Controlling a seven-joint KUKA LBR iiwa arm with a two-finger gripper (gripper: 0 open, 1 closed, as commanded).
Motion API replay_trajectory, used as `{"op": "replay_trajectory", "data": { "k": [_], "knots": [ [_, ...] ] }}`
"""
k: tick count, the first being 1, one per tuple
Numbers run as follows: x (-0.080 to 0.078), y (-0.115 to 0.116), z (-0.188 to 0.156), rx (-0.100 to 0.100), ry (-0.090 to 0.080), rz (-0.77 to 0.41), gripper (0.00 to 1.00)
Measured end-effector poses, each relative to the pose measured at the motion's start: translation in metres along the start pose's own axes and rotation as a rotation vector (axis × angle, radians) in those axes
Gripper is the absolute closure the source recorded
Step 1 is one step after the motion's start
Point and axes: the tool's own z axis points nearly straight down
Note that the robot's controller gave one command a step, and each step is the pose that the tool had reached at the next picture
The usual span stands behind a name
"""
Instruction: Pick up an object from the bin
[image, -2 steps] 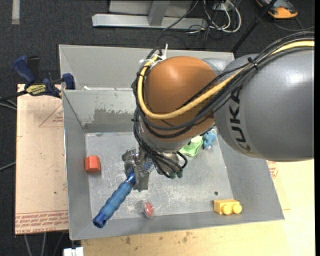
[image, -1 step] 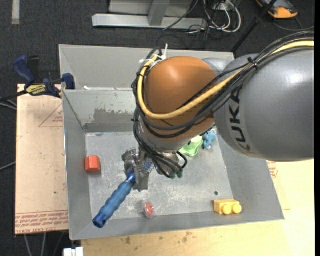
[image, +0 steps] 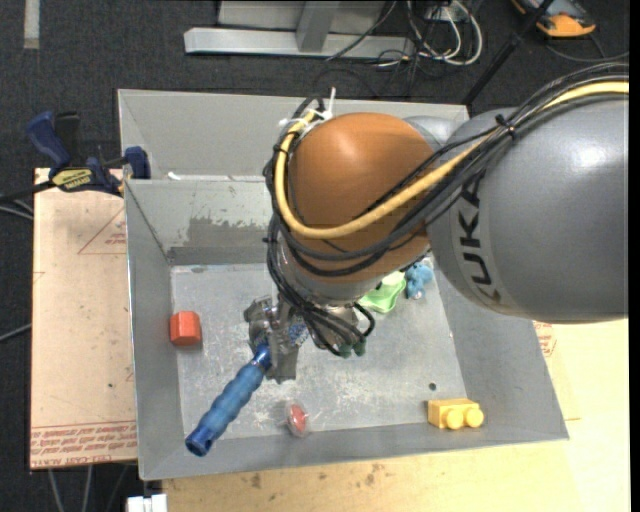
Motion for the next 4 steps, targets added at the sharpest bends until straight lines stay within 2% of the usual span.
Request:
{"op": "replay_trajectory", "data": {
  "k": [4],
  "knots": [
    [0.0, 0.0, 0.0, 0.0, 0.0, 0.0, 1.0]
  ]
}}
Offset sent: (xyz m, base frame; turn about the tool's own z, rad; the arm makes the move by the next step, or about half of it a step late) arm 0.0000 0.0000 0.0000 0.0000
